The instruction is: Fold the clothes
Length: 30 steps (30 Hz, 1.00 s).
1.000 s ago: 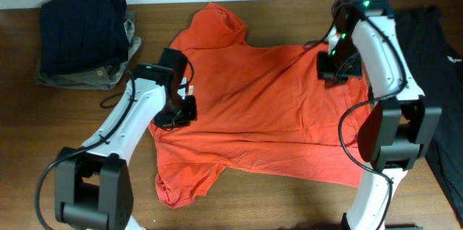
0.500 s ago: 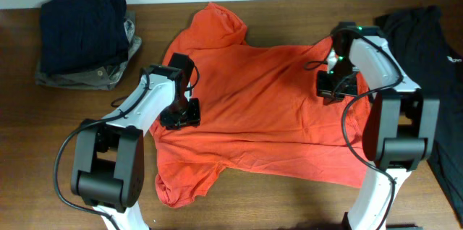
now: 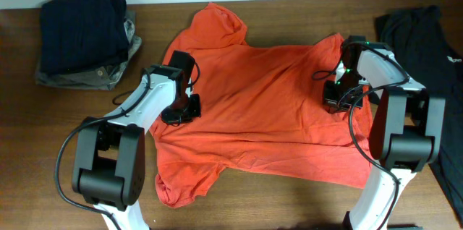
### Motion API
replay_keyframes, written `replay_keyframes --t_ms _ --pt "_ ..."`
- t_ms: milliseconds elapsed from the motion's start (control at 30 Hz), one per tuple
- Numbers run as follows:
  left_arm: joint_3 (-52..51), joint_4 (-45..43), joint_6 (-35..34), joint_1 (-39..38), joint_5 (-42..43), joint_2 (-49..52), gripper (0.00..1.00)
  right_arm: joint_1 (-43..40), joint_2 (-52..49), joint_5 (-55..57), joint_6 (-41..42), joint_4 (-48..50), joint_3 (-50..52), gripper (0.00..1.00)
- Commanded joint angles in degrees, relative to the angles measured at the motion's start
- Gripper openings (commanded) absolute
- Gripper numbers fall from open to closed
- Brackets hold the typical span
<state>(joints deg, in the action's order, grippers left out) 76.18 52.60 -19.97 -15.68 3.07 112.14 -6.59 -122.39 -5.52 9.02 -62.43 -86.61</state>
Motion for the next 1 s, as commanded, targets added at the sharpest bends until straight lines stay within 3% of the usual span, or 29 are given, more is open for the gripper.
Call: replay_keyframes --t_ms 0,300,667,967 --pt "-0.20 -0.11 0.31 0.72 -4.87 0.70 0.04 -2.03 0.83 0.20 0.74 1.16 0.96 0.04" --pt "-0.20 -2.12 1.62 4.09 -4.83 3.30 0.03 -6.99 0.09 -0.04 0.90 2.27 1.11 0.04" --pt "-0.20 -5.79 3.58 7.34 -5.70 6.36 0.04 -7.04 0.09 0.66 0.96 4.28 1.11 0.04" --pt "-0.17 -6.80 5.20 14.80 -5.88 6.58 0.04 -7.04 0.09 3.21 2.45 4.37 1.11 0.04"
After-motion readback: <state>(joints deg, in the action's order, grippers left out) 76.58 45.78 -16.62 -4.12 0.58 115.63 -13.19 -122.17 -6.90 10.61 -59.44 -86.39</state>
